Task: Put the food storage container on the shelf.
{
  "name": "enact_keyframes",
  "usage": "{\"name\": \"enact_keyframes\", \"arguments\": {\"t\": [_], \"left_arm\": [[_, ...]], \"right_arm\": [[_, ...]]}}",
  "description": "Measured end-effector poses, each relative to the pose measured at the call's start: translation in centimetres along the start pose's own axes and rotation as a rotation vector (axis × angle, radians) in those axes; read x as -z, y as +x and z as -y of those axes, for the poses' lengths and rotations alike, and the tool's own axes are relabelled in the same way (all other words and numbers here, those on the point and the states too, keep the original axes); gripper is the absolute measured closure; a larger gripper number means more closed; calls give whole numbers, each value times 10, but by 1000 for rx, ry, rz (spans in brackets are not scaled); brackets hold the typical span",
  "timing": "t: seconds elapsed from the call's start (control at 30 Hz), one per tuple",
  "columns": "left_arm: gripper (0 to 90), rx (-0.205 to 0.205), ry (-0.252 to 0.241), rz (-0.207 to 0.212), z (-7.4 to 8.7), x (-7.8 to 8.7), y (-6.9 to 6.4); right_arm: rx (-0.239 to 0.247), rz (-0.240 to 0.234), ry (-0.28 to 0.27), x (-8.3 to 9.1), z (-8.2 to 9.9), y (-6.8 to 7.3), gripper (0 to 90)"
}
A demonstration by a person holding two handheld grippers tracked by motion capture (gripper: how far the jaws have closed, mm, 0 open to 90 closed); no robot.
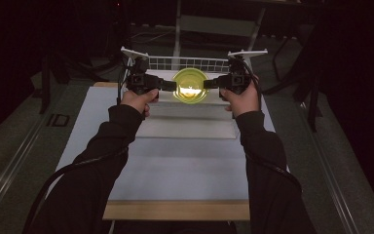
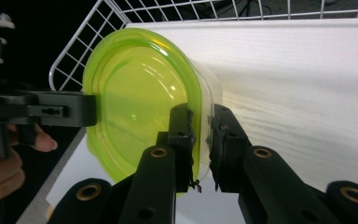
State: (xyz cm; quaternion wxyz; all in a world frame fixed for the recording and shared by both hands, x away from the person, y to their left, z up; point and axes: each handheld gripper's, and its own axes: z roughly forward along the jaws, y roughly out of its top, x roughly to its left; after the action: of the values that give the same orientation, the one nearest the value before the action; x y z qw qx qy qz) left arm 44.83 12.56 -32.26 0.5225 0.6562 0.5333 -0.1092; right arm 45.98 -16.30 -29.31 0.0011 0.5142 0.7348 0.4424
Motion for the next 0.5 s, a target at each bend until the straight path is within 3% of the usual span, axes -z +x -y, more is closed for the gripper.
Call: {"name": "enact_keyframes", "arguments": {"t": [0.2, 0.33, 0.5], "left_arm": [[770, -32, -9, -43, -2, -6, -2], [697, -53, -24, -81, -5, -13, -3], [604, -67, -48, -96, -7, -20, -1]], "right_arm": [[-30, -13, 29, -3, -6, -3, 795], [-64, -5, 24, -7, -9, -9, 700], [-43, -7, 5, -11, -8, -12, 637]]}}
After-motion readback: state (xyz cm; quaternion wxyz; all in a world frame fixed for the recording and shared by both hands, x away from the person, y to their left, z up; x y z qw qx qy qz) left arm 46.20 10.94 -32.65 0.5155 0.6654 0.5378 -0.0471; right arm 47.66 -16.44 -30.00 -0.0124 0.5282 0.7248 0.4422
